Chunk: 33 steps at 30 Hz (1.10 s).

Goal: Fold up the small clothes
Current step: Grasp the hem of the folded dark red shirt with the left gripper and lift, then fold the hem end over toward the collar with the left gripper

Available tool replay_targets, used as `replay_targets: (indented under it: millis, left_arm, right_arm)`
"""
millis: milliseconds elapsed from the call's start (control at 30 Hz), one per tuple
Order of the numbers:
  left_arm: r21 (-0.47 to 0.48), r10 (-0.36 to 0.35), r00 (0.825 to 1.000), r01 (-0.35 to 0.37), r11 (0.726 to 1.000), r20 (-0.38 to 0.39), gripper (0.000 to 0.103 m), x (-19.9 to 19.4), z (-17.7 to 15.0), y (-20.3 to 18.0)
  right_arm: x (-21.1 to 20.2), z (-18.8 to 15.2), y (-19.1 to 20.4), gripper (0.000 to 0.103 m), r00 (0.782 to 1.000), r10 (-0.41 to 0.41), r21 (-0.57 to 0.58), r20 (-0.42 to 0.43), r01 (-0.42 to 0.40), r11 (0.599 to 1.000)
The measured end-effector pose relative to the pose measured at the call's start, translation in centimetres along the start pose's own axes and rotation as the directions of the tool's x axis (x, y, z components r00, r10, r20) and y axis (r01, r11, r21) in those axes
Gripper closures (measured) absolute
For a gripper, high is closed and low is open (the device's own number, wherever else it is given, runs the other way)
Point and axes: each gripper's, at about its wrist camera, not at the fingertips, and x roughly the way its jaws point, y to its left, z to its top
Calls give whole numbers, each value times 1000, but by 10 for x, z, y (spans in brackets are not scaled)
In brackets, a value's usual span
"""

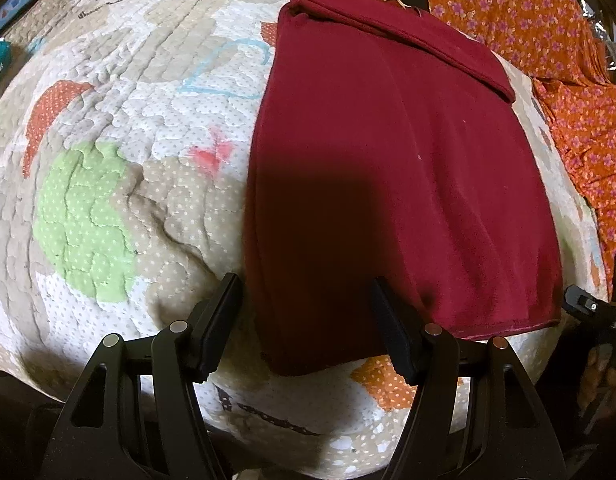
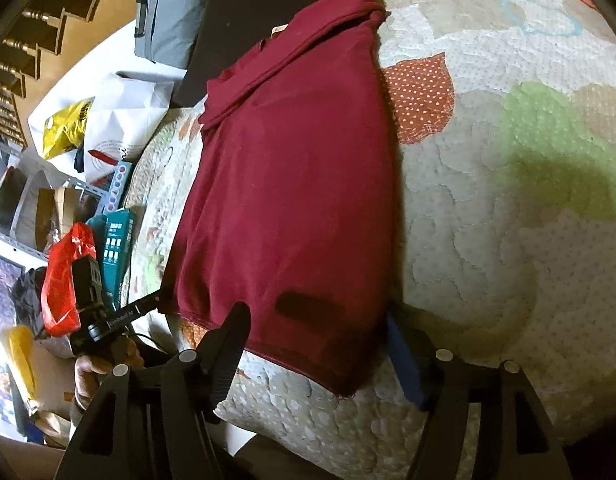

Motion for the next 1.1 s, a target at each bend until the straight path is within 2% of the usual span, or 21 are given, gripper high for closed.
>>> replay_targets:
  millis: [300, 333, 367, 400, 433, 467, 500, 567, 633, 700, 833, 1100]
  left_arm:
    - [-6, -38, 999, 38, 999, -10, 37, -1, -4, 1]
    - [-8, -44, 999, 44, 999, -8, 37, -1, -4, 0]
    - [-12, -59, 998, 59, 998, -8, 38, -1, -3, 0]
    - [-14, -71, 997, 71, 997, -8, 46, -1, -3, 0]
    - [-16, -88, 996, 87, 996, -12, 51, 0, -3, -1]
    - [-13, -78, 997, 78, 997, -11, 61, 0, -3, -2]
    - [-9, -64, 998, 64, 998, -8, 74, 0, -3, -3]
    - [-8, -54, 999, 54, 999, -2, 92, -2, -2, -2]
    - [-32, -103, 995, 103, 994, 4, 94, -6, 0, 0]
    - [-39, -138, 990, 139, 990, 25, 94, -15, 4, -1]
    - [-49, -212, 974, 216, 975, 78, 95, -35, 23, -5]
    - [-7, -237, 961, 241, 971, 144, 95, -54, 79, -17]
  right_arm:
    - [4, 1, 0, 37, 999, 48, 18, -14, -48, 999]
    - [5, 1, 2, 38, 999, 49, 3, -18, -49, 999]
    - [8, 2, 5, 44, 999, 43, -12, -21, -43, 999]
    - [10, 2, 8, 50, 999, 34, -27, -21, -35, 999]
    - [12, 2, 9, 62, 1000, 22, -33, -18, -23, 999]
    - [15, 3, 8, 69, 1000, 13, -27, -16, -14, 1000]
    - [16, 3, 6, 73, 1000, 8, -19, -13, -8, 1000]
    - [16, 4, 5, 82, 1000, 13, -16, -9, -13, 1000]
    - [15, 6, 4, 88, 999, 48, -7, -7, -48, 999]
    - [10, 9, 4, 89, 994, 106, 8, 10, -106, 994]
    - [-13, 26, 9, 89, 967, 233, 20, 100, -236, 971]
    - [-37, 71, 43, 90, 945, 275, -90, 180, -262, 961]
